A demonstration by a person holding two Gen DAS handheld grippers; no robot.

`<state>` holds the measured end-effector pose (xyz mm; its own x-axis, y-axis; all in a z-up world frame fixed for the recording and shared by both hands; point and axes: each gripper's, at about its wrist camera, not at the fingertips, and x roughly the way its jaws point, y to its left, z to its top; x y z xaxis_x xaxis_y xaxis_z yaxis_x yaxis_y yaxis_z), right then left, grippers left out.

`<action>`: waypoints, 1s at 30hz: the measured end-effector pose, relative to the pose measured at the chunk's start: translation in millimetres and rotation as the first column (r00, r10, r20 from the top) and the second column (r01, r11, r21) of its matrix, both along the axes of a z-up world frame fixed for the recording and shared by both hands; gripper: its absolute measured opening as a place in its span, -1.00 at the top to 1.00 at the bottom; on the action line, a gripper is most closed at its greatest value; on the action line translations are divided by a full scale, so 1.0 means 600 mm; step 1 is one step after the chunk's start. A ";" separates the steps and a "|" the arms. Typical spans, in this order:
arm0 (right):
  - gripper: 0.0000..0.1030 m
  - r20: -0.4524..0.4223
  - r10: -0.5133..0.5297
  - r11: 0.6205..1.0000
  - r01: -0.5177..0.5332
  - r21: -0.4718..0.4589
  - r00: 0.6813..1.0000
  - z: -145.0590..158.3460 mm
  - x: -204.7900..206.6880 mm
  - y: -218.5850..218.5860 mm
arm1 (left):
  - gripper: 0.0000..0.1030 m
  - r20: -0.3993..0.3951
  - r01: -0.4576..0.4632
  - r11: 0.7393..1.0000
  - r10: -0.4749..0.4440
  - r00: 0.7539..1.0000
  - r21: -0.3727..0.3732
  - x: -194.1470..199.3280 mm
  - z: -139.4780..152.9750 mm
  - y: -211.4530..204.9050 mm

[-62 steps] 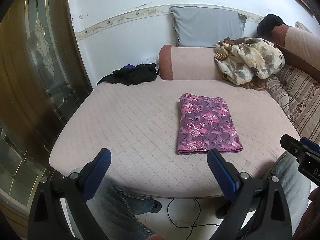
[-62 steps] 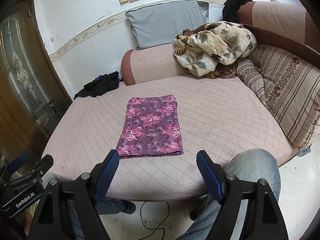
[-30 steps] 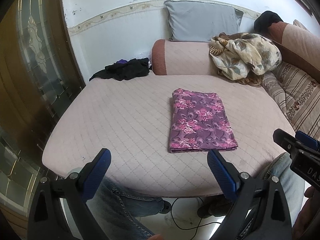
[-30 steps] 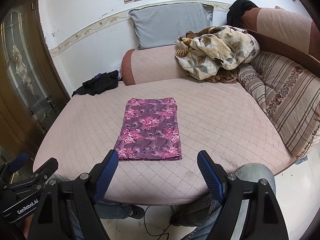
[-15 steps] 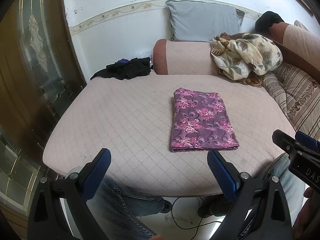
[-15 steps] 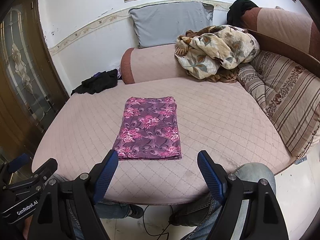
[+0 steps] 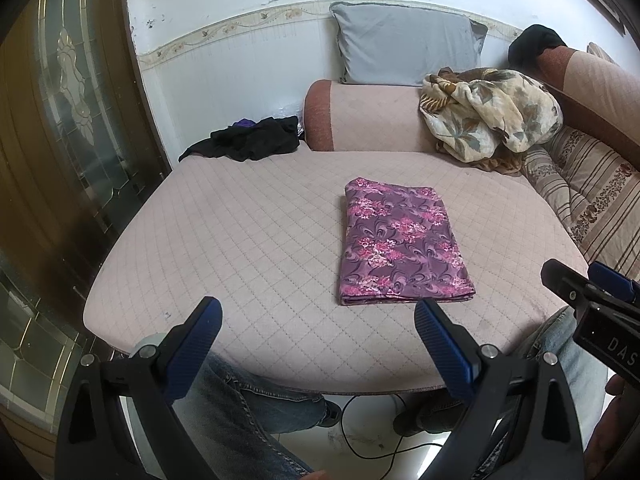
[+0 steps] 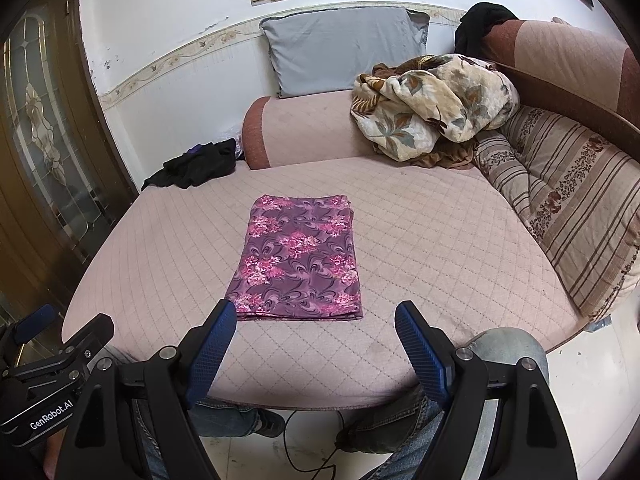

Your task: Fold small clothes

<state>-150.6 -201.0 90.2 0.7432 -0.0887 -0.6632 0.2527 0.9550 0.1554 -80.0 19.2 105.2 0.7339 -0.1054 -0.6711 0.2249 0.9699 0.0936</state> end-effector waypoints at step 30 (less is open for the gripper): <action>-0.66 -0.027 0.030 1.000 -0.030 -0.002 0.999 -0.012 0.032 -0.024 | -0.87 -0.042 -0.030 0.999 0.030 0.999 0.022 0.032 -0.030 0.004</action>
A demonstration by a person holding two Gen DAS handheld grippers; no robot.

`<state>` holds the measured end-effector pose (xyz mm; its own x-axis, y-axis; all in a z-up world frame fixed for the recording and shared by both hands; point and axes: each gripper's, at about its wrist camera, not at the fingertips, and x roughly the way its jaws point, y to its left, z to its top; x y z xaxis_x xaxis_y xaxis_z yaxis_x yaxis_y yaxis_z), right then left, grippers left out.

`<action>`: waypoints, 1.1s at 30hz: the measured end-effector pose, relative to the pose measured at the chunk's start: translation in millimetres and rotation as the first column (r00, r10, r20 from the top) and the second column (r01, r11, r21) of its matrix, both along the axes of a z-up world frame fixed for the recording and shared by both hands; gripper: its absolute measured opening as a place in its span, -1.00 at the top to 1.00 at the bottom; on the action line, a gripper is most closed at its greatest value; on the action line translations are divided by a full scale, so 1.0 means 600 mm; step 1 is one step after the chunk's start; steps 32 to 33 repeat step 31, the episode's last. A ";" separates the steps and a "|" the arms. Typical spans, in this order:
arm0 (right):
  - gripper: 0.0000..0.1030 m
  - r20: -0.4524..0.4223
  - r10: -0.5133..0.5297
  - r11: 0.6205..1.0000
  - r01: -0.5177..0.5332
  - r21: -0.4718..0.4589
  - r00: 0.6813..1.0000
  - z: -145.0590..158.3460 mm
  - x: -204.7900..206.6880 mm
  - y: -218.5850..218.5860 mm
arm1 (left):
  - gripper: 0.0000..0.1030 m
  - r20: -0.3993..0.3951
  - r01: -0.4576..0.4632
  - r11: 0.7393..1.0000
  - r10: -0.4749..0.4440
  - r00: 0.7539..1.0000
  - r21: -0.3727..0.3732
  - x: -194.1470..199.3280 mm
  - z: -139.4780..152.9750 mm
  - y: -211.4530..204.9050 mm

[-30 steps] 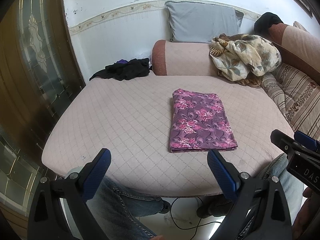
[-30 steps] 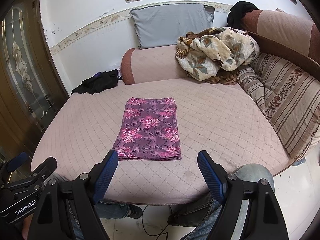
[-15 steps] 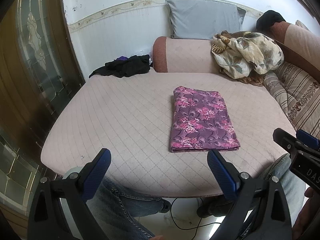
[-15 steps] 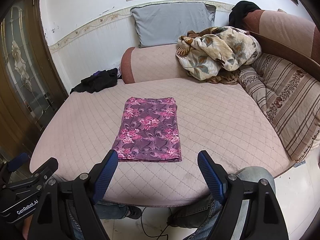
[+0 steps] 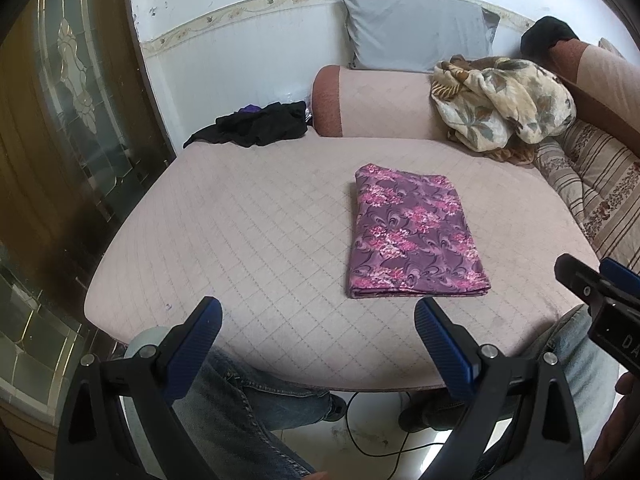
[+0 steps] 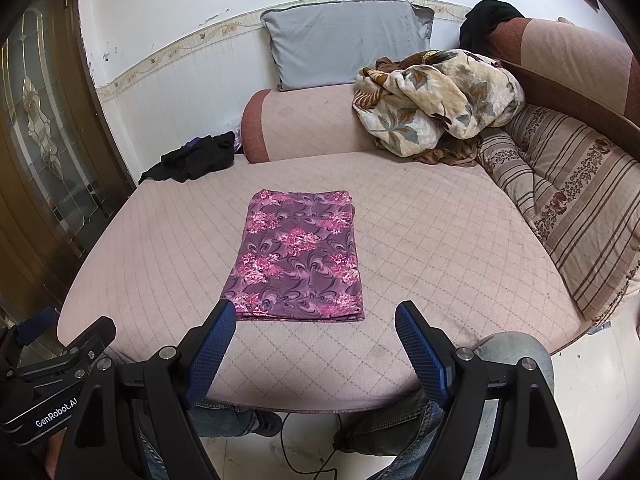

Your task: Fold small clothes

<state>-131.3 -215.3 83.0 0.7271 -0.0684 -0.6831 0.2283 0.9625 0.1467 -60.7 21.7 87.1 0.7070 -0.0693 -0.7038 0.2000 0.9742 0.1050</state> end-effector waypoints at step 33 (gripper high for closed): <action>-0.66 -0.110 0.021 1.000 -0.021 0.002 0.994 -0.058 0.074 -0.005 | -0.87 -0.190 0.014 1.000 -0.010 0.982 0.019 0.071 -0.074 -0.002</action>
